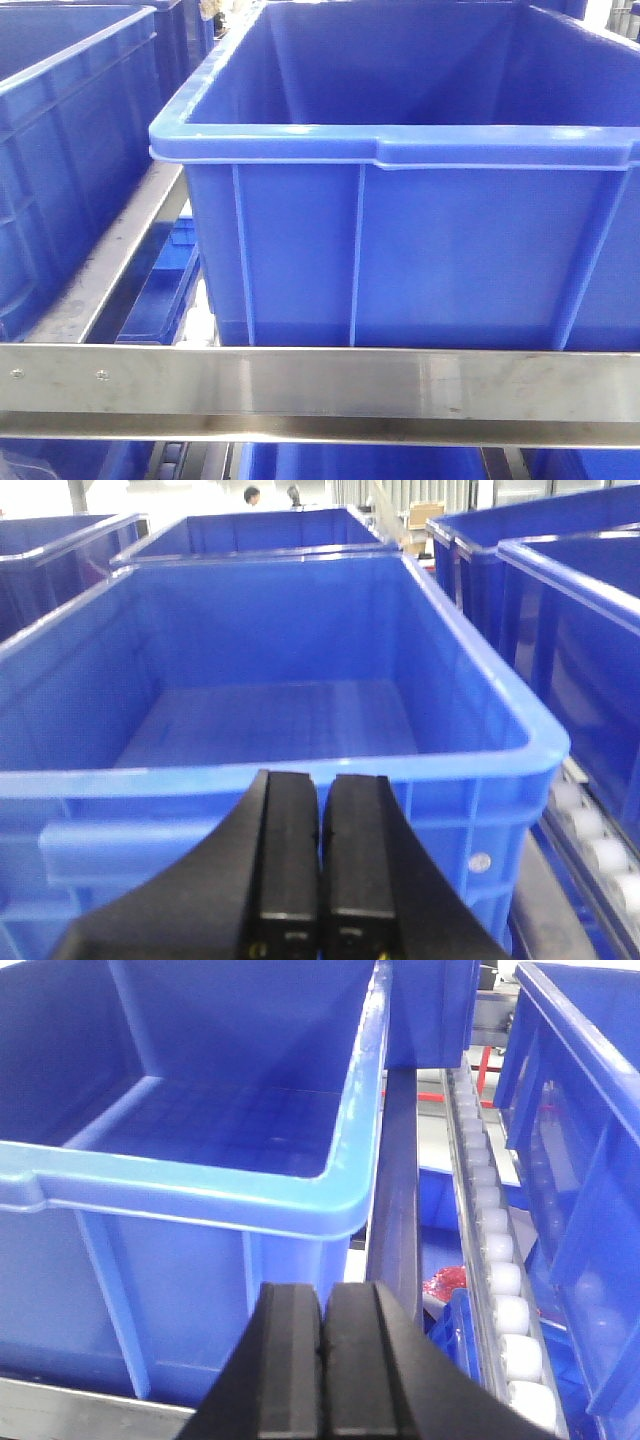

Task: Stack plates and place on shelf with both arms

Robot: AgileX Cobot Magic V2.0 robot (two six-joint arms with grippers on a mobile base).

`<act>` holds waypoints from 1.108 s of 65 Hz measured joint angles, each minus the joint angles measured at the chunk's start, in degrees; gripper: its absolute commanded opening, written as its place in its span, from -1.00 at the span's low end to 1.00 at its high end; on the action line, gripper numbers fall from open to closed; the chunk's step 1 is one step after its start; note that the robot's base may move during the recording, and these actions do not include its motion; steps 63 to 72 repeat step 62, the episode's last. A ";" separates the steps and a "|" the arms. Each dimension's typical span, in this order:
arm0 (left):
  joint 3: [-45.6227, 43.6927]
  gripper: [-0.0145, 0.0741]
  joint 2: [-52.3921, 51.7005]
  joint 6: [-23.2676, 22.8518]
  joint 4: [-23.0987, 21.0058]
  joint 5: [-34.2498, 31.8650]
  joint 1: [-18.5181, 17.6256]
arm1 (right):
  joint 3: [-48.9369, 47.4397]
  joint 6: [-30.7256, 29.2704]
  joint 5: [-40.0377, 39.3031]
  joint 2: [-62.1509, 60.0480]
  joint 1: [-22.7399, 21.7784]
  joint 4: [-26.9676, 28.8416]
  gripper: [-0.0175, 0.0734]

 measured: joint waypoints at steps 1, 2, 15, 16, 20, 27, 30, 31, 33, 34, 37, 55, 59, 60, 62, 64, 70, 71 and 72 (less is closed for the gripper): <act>0.00 -0.49 0.00 0.00 0.00 -0.01 0.00 | 0.00 0.00 0.00 0.00 0.00 0.00 -0.51; 0.00 -0.49 0.00 0.00 0.00 0.13 0.00 | 0.00 0.00 0.00 0.00 0.00 0.00 -0.51; 0.00 -0.49 0.00 0.00 0.00 0.13 0.00 | 0.00 0.00 0.00 0.00 0.00 0.00 -0.51; 0.00 -0.49 0.00 0.00 0.00 0.13 0.00 | 0.00 0.00 0.00 0.00 0.00 0.00 -0.51; 0.00 -0.49 0.00 0.00 0.00 0.13 0.00 | 0.00 0.00 0.00 0.00 0.00 0.00 -0.51; 0.00 -0.49 0.00 0.00 0.00 0.13 0.00 | 0.00 0.00 0.00 0.00 0.00 0.00 -0.51; 0.00 -0.49 0.00 0.00 0.00 0.13 0.00 | 0.00 0.00 0.00 0.00 0.00 0.00 -0.51; 0.00 -0.49 0.00 0.00 0.00 0.13 0.00 | 0.00 0.00 0.00 0.00 0.00 0.00 -0.51; 0.00 -0.49 0.00 0.00 0.00 0.13 0.00 | 0.00 0.00 0.00 0.00 0.00 0.00 -0.51; 0.00 -0.49 0.00 0.00 0.00 0.13 0.00 | 0.00 0.00 0.00 0.00 0.00 0.00 -0.51; 0.00 -0.49 0.00 0.00 0.00 0.13 0.00 | 0.00 0.00 0.00 0.00 0.00 0.00 -0.51; 0.00 -0.49 0.00 0.00 0.00 0.13 0.00 | 0.00 0.00 0.00 0.00 0.00 0.00 -0.51; 0.00 -0.49 0.00 0.00 0.00 0.13 0.00 | 0.00 0.00 0.00 0.00 0.00 0.00 -0.51; 0.00 -0.49 0.00 0.00 0.00 0.13 0.00 | 0.00 0.00 0.00 0.00 0.00 0.00 -0.51; 0.00 -0.49 0.00 0.00 0.00 0.13 0.00 | 0.00 0.00 0.00 0.00 0.00 0.00 -0.51; 0.00 -0.49 0.00 0.00 0.00 0.13 0.00 | 0.00 0.00 0.00 0.00 0.00 0.00 -0.51; 0.00 -0.49 0.00 0.00 0.00 0.13 0.00 | 0.00 0.00 0.00 0.00 0.00 0.00 -0.51; 0.00 -0.49 0.00 0.00 0.00 0.13 0.00 | 0.00 0.00 0.00 0.00 0.00 0.00 -0.51; 0.00 -0.49 0.00 0.00 0.00 0.13 0.00 | 0.00 0.00 0.00 0.00 0.00 0.00 -0.51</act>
